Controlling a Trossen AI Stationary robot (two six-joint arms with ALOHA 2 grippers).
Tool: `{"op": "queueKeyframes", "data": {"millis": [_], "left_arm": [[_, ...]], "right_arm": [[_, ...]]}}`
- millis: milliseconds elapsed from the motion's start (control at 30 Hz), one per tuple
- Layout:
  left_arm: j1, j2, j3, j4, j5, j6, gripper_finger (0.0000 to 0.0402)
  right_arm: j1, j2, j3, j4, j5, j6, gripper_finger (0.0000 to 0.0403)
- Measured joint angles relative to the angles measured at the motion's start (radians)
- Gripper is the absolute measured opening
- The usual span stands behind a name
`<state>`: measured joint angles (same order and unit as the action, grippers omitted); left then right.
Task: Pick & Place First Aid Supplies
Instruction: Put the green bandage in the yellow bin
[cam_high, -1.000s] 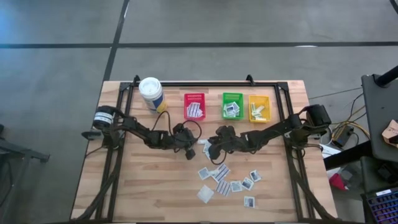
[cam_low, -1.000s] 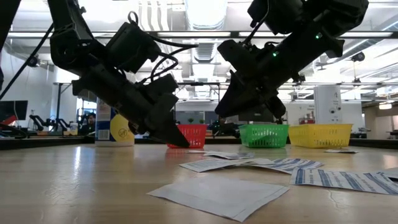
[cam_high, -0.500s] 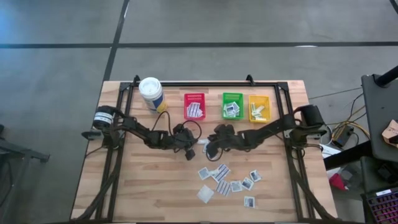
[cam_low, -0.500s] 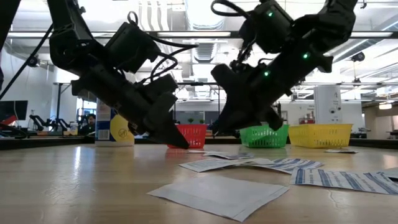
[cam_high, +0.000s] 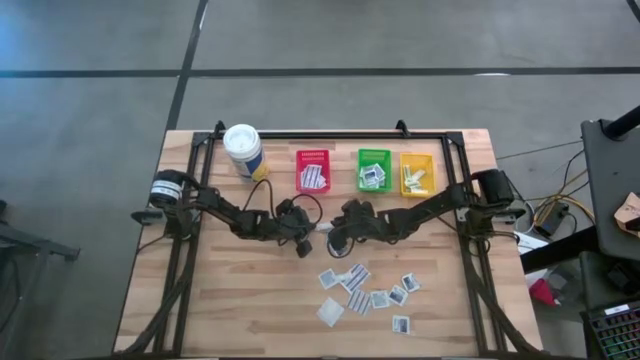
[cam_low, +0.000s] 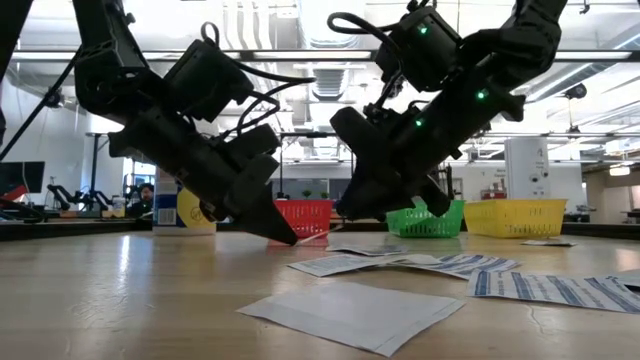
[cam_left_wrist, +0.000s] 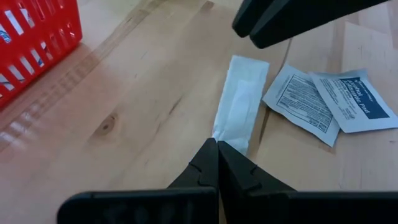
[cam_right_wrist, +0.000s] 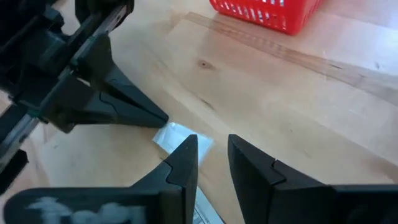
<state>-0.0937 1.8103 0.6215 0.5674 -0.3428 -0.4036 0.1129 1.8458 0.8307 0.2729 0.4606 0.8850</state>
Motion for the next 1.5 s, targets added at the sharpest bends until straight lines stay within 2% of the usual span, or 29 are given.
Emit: {"op": "queueKeyframes", "data": {"millis": [267,567,767,1000,1500], "left_arm": [[0.000,0.000,-0.003,0.003,0.000,0.001,0.0000],[-0.001,0.000,-0.003,0.002,0.000,0.002,0.0000],[-0.001,0.000,-0.005,0.002,-0.001,0.006,0.0000],[-0.001,0.000,-0.005,0.001,-0.001,0.008,0.0000],[-0.001,0.000,-0.005,0.001,0.001,0.012,0.0000]], "right_arm": [[-0.032,0.000,0.000,0.001,-0.095,0.086,0.0126],[-0.033,0.058,0.000,0.027,-0.101,0.193,0.0136],[-0.035,0.092,-0.001,0.150,-0.156,0.165,0.0125],[-0.039,0.094,0.000,0.150,-0.174,0.157,0.0106],[-0.039,0.093,0.000,0.153,-0.201,0.102,0.0017]]}}
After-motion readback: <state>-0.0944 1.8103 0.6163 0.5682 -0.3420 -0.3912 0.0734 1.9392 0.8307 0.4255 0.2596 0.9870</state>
